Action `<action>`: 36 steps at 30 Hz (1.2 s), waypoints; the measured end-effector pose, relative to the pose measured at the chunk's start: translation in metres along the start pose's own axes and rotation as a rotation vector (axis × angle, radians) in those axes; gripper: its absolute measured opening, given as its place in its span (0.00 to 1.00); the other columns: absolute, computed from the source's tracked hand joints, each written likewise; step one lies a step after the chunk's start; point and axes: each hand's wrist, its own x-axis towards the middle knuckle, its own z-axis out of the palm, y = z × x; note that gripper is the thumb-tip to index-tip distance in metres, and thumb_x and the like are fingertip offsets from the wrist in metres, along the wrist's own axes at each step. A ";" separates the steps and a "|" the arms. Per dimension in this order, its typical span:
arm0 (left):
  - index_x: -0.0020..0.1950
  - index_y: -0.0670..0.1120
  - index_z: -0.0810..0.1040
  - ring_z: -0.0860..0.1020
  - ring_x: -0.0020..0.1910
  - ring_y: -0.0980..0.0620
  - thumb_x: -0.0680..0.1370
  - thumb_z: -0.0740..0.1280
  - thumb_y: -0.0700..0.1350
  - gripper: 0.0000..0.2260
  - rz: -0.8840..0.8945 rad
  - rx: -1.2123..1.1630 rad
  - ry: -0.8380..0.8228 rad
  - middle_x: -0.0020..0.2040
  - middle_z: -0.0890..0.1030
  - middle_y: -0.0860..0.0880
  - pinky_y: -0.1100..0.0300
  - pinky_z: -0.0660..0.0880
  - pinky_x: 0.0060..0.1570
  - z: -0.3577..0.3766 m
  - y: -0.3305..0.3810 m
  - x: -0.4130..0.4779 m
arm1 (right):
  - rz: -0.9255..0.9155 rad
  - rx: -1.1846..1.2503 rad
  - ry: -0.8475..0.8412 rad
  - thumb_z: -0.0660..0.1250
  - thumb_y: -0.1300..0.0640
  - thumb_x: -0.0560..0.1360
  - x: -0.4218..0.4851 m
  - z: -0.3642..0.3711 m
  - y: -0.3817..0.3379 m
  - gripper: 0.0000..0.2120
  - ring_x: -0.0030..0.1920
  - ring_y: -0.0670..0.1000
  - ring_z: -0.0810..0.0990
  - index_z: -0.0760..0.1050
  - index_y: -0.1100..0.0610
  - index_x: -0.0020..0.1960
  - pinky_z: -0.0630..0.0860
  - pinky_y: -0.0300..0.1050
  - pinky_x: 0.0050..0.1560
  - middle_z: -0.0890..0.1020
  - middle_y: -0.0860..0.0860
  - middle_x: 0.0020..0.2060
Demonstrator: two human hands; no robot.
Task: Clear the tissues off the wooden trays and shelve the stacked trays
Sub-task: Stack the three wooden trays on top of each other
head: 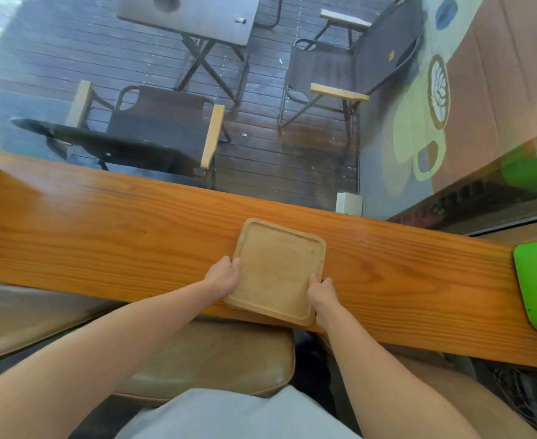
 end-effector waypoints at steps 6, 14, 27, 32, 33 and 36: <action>0.61 0.36 0.75 0.76 0.47 0.45 0.85 0.52 0.49 0.20 0.066 0.211 0.149 0.54 0.79 0.40 0.54 0.73 0.44 0.006 0.000 -0.004 | -0.072 -0.173 0.061 0.53 0.53 0.85 -0.007 0.002 -0.005 0.23 0.71 0.62 0.69 0.59 0.60 0.78 0.71 0.56 0.67 0.67 0.59 0.74; 0.58 0.36 0.77 0.77 0.55 0.40 0.83 0.54 0.44 0.16 0.100 0.432 0.157 0.57 0.78 0.38 0.52 0.75 0.50 0.001 0.019 -0.011 | -0.072 -0.289 0.104 0.52 0.59 0.84 -0.014 0.004 -0.014 0.21 0.68 0.61 0.71 0.64 0.59 0.76 0.72 0.57 0.68 0.67 0.59 0.74; 0.58 0.40 0.77 0.78 0.50 0.45 0.79 0.63 0.55 0.19 0.008 0.101 0.040 0.54 0.79 0.44 0.50 0.79 0.50 -0.015 0.018 -0.002 | 0.025 0.008 0.044 0.58 0.57 0.79 -0.013 0.002 -0.016 0.27 0.69 0.62 0.71 0.62 0.59 0.78 0.72 0.60 0.68 0.69 0.57 0.74; 0.72 0.39 0.68 0.74 0.63 0.40 0.75 0.67 0.62 0.34 -0.130 -0.164 0.043 0.67 0.75 0.42 0.48 0.75 0.59 -0.001 0.022 -0.005 | 0.078 0.211 -0.032 0.68 0.46 0.74 -0.006 0.005 -0.011 0.37 0.68 0.62 0.73 0.62 0.59 0.78 0.72 0.61 0.68 0.69 0.57 0.73; 0.73 0.40 0.66 0.74 0.65 0.40 0.74 0.67 0.63 0.37 -0.159 -0.228 0.033 0.68 0.74 0.41 0.46 0.74 0.62 -0.002 0.023 -0.004 | 0.086 0.249 -0.046 0.68 0.43 0.73 -0.004 0.004 -0.009 0.38 0.67 0.62 0.74 0.63 0.59 0.77 0.73 0.61 0.67 0.71 0.58 0.72; 0.76 0.40 0.64 0.73 0.67 0.38 0.72 0.66 0.66 0.41 -0.220 -0.414 -0.003 0.70 0.73 0.41 0.41 0.71 0.66 -0.005 0.024 0.001 | 0.080 0.303 -0.077 0.70 0.38 0.72 0.005 -0.002 -0.005 0.41 0.67 0.63 0.75 0.64 0.61 0.76 0.74 0.61 0.67 0.74 0.59 0.70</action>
